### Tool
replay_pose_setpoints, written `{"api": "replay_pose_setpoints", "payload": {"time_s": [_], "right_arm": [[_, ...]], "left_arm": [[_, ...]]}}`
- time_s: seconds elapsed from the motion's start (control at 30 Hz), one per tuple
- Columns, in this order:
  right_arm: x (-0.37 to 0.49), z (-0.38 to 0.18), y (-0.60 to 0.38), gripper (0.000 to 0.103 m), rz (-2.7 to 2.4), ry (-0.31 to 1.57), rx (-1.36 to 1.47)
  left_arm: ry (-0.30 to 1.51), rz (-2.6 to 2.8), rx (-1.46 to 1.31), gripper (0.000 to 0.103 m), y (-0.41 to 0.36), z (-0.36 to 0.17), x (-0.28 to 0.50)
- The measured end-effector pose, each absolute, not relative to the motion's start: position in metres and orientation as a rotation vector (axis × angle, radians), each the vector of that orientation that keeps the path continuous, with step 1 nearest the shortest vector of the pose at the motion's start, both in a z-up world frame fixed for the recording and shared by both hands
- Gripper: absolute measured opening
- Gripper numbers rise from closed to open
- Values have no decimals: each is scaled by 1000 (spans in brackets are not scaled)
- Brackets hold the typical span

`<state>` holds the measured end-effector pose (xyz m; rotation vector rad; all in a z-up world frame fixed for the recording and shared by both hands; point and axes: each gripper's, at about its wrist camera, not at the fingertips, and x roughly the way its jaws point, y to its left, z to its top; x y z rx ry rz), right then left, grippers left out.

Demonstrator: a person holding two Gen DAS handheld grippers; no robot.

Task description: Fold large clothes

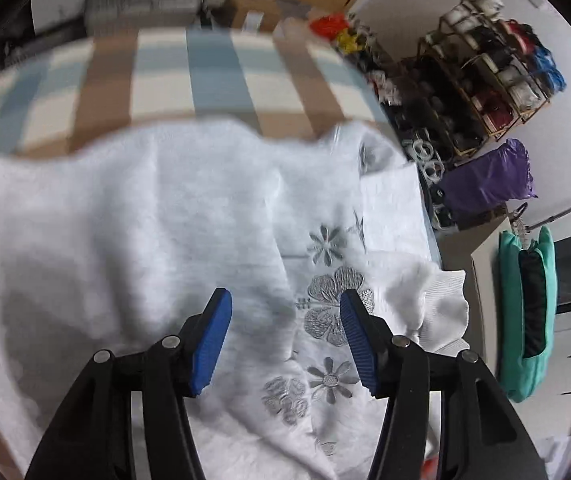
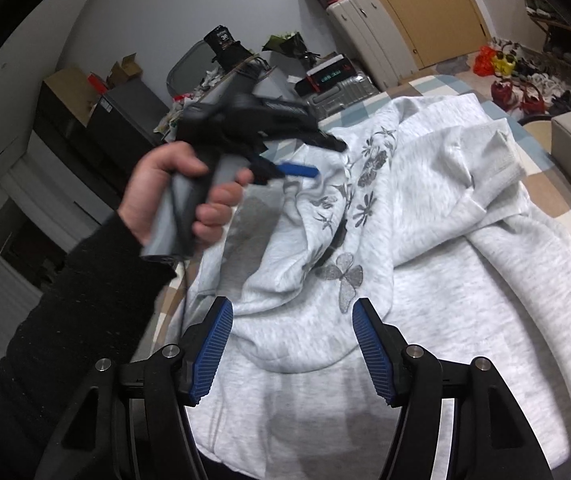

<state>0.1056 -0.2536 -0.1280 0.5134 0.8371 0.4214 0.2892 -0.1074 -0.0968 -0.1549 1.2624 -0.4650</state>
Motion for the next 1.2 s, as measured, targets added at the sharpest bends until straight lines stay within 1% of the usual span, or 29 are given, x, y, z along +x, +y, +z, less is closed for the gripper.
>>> {"api": "replay_pose_setpoints", "payload": {"time_s": [0.07, 0.1, 0.23, 0.3, 0.47, 0.6, 0.67, 0.73, 0.8, 0.83, 0.9, 1.07, 1.13, 1.2], "right_arm": [[105, -127, -254, 63, 418, 832, 507], [105, -127, -254, 63, 415, 831, 504], [106, -129, -255, 63, 414, 837, 520], [105, -129, -253, 63, 415, 840, 517], [105, -132, -253, 64, 369, 844, 467], [109, -138, -263, 64, 347, 864, 516], [109, -139, -265, 64, 340, 867, 532], [109, -138, -263, 64, 333, 865, 526], [109, -138, -260, 64, 314, 865, 510], [109, -138, -259, 64, 310, 865, 507], [109, -139, -255, 64, 300, 867, 490], [111, -147, -257, 63, 242, 886, 443], [112, -151, -262, 63, 213, 891, 445], [115, -155, -267, 63, 203, 901, 463]], "left_arm": [[1278, -429, -139, 51, -103, -102, 282], [1289, -442, -181, 51, -99, -110, 277], [1314, -456, -145, 50, -102, -154, 268], [1255, -480, -177, 50, -97, -156, 264], [1288, -519, -282, 51, -69, -140, 252], [1259, -561, -207, 51, -50, -120, 215], [1274, -551, -180, 51, -41, -125, 197], [1297, -545, -186, 51, -36, -145, 182], [1310, -532, -124, 50, -37, -170, 163], [1235, -537, -105, 51, -41, -166, 156], [1202, -521, -88, 50, -42, -167, 150], [1223, -475, -163, 51, -38, -150, 141], [1201, -511, -110, 52, -41, -142, 124], [1192, -518, -44, 52, -51, -148, 116]]}}
